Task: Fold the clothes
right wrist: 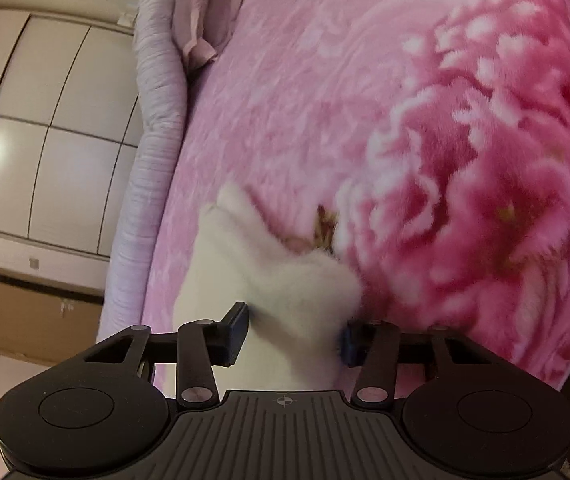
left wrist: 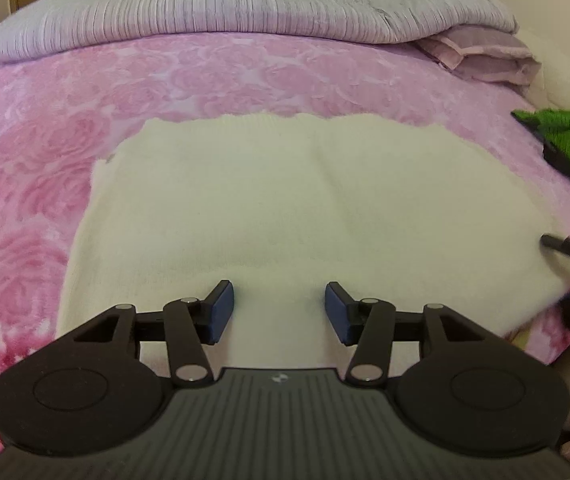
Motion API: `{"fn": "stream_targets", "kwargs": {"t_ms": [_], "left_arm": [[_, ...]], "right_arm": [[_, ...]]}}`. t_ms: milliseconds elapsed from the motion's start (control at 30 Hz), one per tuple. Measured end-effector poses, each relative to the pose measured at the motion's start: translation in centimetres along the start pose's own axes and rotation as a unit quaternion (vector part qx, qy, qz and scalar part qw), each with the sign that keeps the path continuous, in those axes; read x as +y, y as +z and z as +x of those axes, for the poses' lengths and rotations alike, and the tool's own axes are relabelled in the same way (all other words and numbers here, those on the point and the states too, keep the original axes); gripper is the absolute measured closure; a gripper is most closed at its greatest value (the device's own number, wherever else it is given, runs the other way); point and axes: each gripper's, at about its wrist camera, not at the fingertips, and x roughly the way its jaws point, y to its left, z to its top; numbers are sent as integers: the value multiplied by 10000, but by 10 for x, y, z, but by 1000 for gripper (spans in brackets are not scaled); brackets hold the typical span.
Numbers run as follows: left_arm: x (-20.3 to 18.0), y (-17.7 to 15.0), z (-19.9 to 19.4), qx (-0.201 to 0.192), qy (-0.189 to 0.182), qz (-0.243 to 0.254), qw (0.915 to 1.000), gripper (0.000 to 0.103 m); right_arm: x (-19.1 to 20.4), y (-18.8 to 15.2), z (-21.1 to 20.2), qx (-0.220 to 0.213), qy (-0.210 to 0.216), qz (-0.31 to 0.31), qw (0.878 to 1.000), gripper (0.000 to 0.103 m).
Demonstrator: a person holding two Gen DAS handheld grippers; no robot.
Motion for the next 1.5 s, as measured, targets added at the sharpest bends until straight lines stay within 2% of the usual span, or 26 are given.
{"fn": "stream_targets", "kwargs": {"t_ms": [133,167,200,233,300,367,433,500,533,633,700,767,833,867,900,933,967,1000,1067,1133,1167,1267,1333,1367,1433,1500], "left_arm": [[17,3,-6,5,-80,-295,9995,60],[21,4,-8,5,-95,-370,9993,61],[25,5,-10,5,-111,-444,9990,61],[30,5,-12,6,-118,-521,9986,62],[45,5,-15,5,-113,-744,9972,64],[61,4,-18,1,-150,-1012,9948,67],[79,2,-21,-6,-324,-1357,9902,70],[97,1,-24,-20,-545,-1725,9835,71],[104,0,-26,-32,-626,-1874,9803,71],[121,-4,-32,-78,-723,-2160,9737,72],[129,-7,-36,-106,-705,-2237,9721,72],[137,-11,-41,-131,-778,-2378,9681,72],[142,-14,-44,-139,-879,-2514,9638,72],[143,-15,-46,-145,-893,-2522,9634,72],[143,-16,-48,-151,-906,-2530,9631,71],[144,-17,-49,-156,-919,-2538,9628,71],[144,-18,-50,-158,-932,-2546,9624,71],[143,-18,-50,-157,-943,-2555,9621,70],[142,-17,-49,-147,-991,-2587,9607,70],[138,-14,-44,-120,-1125,-2665,9572,69],[136,-12,-41,-106,-1192,-2704,9553,67],[131,-7,-33,-66,-1391,-2819,9493,65],[127,-4,-27,-39,-1524,-2895,9450,65],[125,-3,-25,-25,-1590,-2932,9427,64],[122,0,-18,22,-1730,-3029,9372,61],[122,4,-4,138,-1869,-3178,9294,59]], "right_arm": [[4,-1,0,-20,-32,-302,9995,54],[7,-2,1,-22,-99,-445,9990,68],[11,-4,4,-7,-263,-662,9975,75],[16,-7,6,0,-416,-887,9952,77],[30,-10,8,-2,-750,-1410,9872,80],[56,-21,13,-36,-1268,-2254,9660,83],[84,-46,13,-217,-1711,-3313,9276,87],[113,-89,5,-604,-1821,-4589,8675,89],[125,-113,0,-760,-1750,-5148,8358,89],[158,-189,-12,-878,-1121,-6498,7466,90],[163,-241,-16,-629,-695,-7123,6956,90],[156,-288,-9,-260,-509,-7634,6434,87],[143,-325,0,150,-452,-8041,5926,79],[135,-339,5,439,-446,-8205,5682,71],[127,-351,7,651,-426,-8346,5454,51],[122,-357,4,681,-352,-8435,5317,42],[121,-359,-2,705,-220,-8469,5266,36],[120,-359,-9,712,-78,-8477,5257,36],[123,-350,-25,645,251,-8368,5432,36],[126,-335,-40,458,400,-8221,5660,36],[128,-323,-45,374,430,-8096,5841,36],[136,-272,-46,433,558,-7356,6738,36],[137,-230,-51,785,810,-6595,7432,36],[138,-210,-54,960,989,-6183,7738,36],[142,-175,-48,1196,997,-5444,8243,36],[150,-139,-35,1441,848,-4695,8669,36]]}}
